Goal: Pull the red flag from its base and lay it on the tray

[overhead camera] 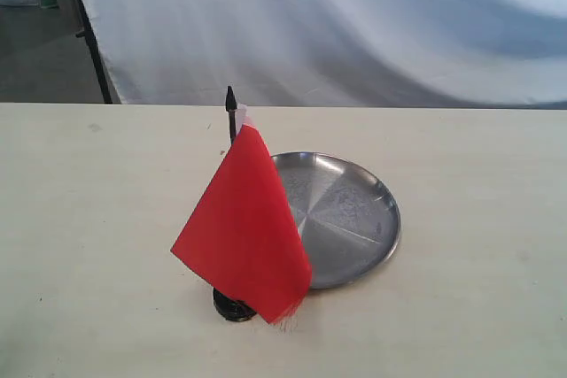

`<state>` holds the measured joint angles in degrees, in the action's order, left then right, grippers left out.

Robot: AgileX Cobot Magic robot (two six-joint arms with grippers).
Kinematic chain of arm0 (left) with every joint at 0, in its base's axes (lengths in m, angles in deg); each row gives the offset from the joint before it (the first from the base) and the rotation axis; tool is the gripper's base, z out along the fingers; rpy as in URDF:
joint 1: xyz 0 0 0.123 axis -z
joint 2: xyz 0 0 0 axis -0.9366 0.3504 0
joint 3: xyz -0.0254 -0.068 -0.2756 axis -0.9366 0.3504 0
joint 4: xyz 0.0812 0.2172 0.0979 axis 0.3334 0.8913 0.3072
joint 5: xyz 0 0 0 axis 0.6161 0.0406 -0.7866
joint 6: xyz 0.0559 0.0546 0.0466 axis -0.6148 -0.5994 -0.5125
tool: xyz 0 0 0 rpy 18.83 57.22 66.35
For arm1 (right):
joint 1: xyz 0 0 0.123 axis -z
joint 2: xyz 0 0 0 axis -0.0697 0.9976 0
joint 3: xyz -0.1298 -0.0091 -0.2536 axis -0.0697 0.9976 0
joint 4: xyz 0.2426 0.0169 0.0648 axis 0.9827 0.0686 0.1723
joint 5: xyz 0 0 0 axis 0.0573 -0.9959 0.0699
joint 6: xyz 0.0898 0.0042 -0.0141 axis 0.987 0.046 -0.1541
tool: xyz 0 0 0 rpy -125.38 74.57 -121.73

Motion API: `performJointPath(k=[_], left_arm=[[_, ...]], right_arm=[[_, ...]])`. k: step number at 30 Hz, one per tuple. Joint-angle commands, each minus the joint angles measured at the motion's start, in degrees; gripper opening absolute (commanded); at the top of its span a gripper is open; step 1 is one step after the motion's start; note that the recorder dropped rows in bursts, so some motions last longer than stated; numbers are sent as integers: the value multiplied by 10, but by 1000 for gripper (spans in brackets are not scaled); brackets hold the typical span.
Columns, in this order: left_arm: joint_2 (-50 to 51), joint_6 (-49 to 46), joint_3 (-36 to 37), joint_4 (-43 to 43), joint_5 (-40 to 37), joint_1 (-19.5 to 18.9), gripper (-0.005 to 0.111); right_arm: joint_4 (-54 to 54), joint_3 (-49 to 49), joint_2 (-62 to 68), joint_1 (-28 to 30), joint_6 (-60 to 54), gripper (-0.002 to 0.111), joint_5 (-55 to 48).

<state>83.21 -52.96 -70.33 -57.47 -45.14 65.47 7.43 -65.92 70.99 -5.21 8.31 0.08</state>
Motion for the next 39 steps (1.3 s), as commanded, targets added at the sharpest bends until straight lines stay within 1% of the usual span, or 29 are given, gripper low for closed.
performJointPath(k=[1,13,18,25,27,29,32,35,39], left_arm=[[-2,1,2,-1,2,-1,0],[-2,1,2,-1,2,-1,0],[-2,1,2,-1,2,-1,0],[-2,1,2,-1,2,-1,0],[-2,1,2,-1,2,-1,0],[-2,1,2,-1,2,-1,0],[-2,1,2,-1,2,-1,0],[-2,1,2,-1,2,-1,0],[-2,1,2,-1,2,-1,0]], right_arm=[[-2,2,-4,4,-3,0,5],[-2,2,-4,4,-3,0,5],[4,2,-4,4,3,0,64],[143,2,-4,4,113,0,187],[165,2,-4,4,122,0,210],[193,2,-4,4,125,0,257],[197,2,-4,4,147,0,274],[197,2,-4,4,171,0,337],[197,2,-4,4,285,0,343]])
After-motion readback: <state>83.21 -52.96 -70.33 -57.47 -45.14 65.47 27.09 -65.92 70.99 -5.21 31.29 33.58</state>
